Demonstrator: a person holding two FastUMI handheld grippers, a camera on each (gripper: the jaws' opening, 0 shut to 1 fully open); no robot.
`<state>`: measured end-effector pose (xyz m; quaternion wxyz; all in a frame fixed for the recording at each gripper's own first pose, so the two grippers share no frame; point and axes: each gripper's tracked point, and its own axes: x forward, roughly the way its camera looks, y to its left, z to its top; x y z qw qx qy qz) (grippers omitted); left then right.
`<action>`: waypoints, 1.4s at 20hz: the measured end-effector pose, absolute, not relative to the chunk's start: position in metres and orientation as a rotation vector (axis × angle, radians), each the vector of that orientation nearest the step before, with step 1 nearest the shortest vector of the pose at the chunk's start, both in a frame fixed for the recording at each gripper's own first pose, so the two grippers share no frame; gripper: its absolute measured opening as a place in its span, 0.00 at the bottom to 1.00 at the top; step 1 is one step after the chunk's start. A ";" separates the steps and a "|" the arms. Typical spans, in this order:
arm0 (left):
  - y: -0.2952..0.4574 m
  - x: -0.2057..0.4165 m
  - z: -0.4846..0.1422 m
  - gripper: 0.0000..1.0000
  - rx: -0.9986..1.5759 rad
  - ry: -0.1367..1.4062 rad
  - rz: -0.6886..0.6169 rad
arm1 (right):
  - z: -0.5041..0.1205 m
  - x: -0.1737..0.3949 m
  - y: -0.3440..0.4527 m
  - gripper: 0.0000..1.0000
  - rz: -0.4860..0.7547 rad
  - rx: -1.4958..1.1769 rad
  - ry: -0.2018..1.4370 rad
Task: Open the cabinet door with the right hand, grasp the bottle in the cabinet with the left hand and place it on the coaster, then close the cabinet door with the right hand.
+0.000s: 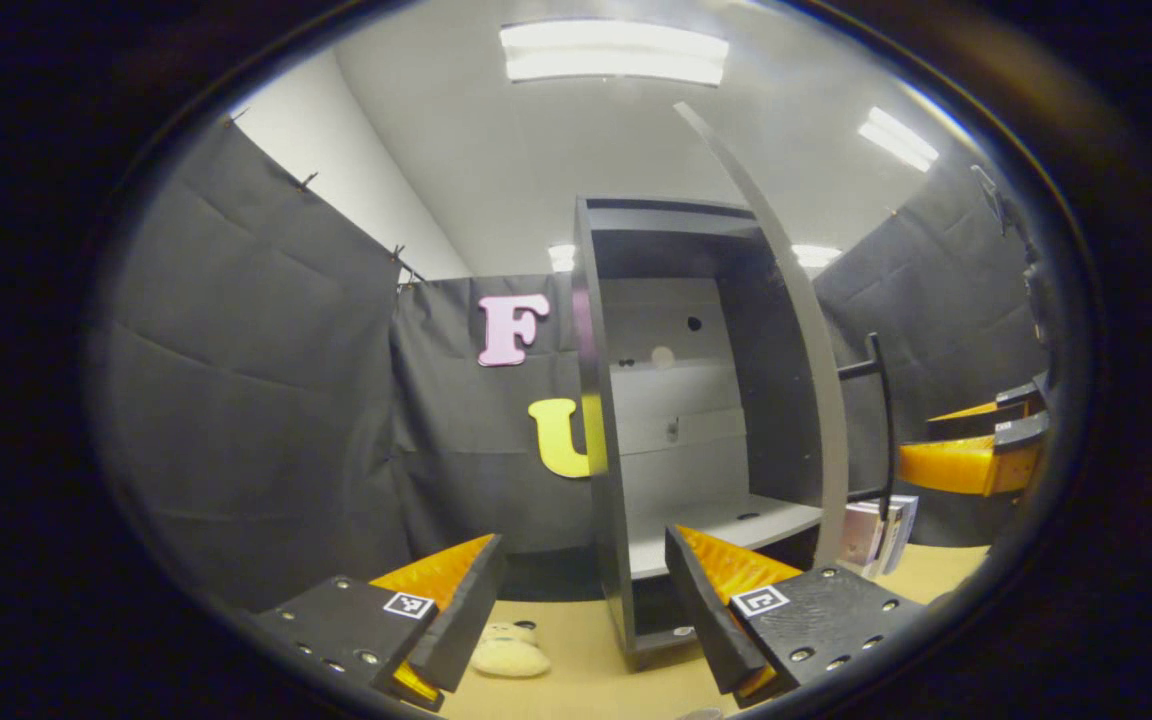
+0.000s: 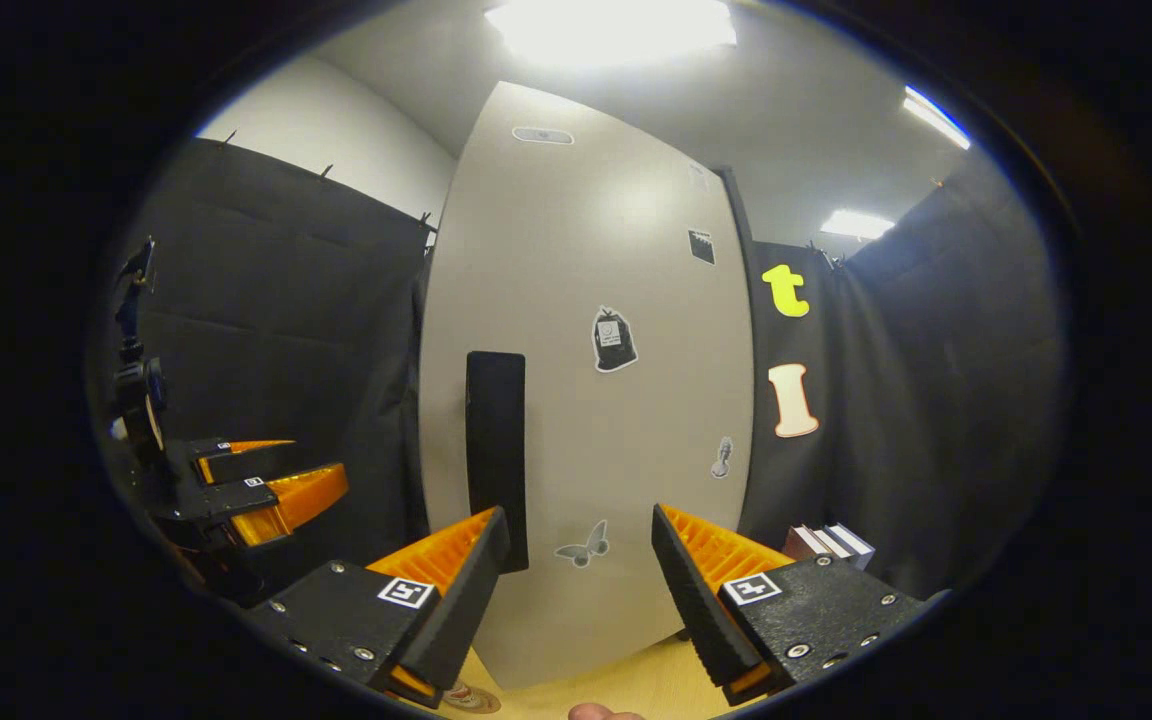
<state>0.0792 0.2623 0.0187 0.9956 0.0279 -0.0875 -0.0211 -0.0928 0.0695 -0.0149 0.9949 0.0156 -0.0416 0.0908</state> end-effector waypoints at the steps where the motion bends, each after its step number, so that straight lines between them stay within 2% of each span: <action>1: 0.264 0.081 0.016 0.91 0.038 -0.168 -0.045 | -0.018 -0.088 0.077 0.89 0.182 0.038 -0.077; 2: 0.267 0.086 0.015 0.92 0.024 -0.163 -0.051 | -0.019 -0.085 0.081 0.89 0.180 0.047 -0.072; 3: 0.270 0.089 0.014 0.96 0.019 -0.158 -0.054 | -0.020 -0.079 0.082 0.90 0.170 0.050 -0.065; 4: 0.274 0.093 0.015 0.96 0.026 -0.154 -0.050 | -0.019 -0.076 0.082 0.91 0.159 0.053 -0.061; 5: 0.275 0.097 0.016 0.92 0.039 -0.153 -0.051 | -0.018 -0.072 0.081 0.92 0.150 0.057 -0.062; 8: 0.269 0.108 0.011 0.92 0.067 -0.139 -0.067 | -0.024 -0.063 0.072 0.91 0.124 0.062 -0.049; 9: 0.263 0.110 0.009 0.87 0.064 -0.134 -0.076 | -0.028 -0.062 0.069 0.92 0.121 0.064 -0.040; 10: 0.255 0.112 0.006 0.92 0.064 -0.126 -0.084 | -0.029 -0.059 0.066 0.91 0.117 0.062 -0.036; 17: 0.227 0.125 -0.003 0.92 0.088 -0.074 -0.064 | -0.046 -0.029 0.034 0.92 0.109 0.117 0.030; 18: 0.223 0.125 -0.001 0.96 0.097 -0.077 -0.065 | -0.046 -0.025 0.028 0.92 0.099 0.124 0.035; 19: 0.219 0.128 0.002 0.92 0.103 -0.078 -0.066 | -0.046 -0.020 0.021 0.92 0.086 0.125 0.038; 21: 0.216 0.127 -0.001 0.92 0.097 -0.067 -0.055 | -0.044 -0.014 0.013 0.92 0.073 0.129 0.031; 22: 0.216 0.127 -0.001 0.87 0.082 -0.067 -0.039 | -0.041 -0.012 0.012 0.92 0.074 0.135 0.022; 24: 0.211 0.131 -0.003 0.87 0.040 -0.058 -0.027 | -0.041 -0.010 0.009 0.91 0.062 0.128 0.017; 27: 0.208 0.130 -0.004 0.96 0.013 -0.037 -0.018 | -0.050 -0.008 0.001 0.92 0.013 0.080 0.037; 28: 0.207 0.131 -0.005 0.92 0.014 -0.032 -0.015 | -0.052 -0.007 0.000 0.92 0.002 0.078 0.035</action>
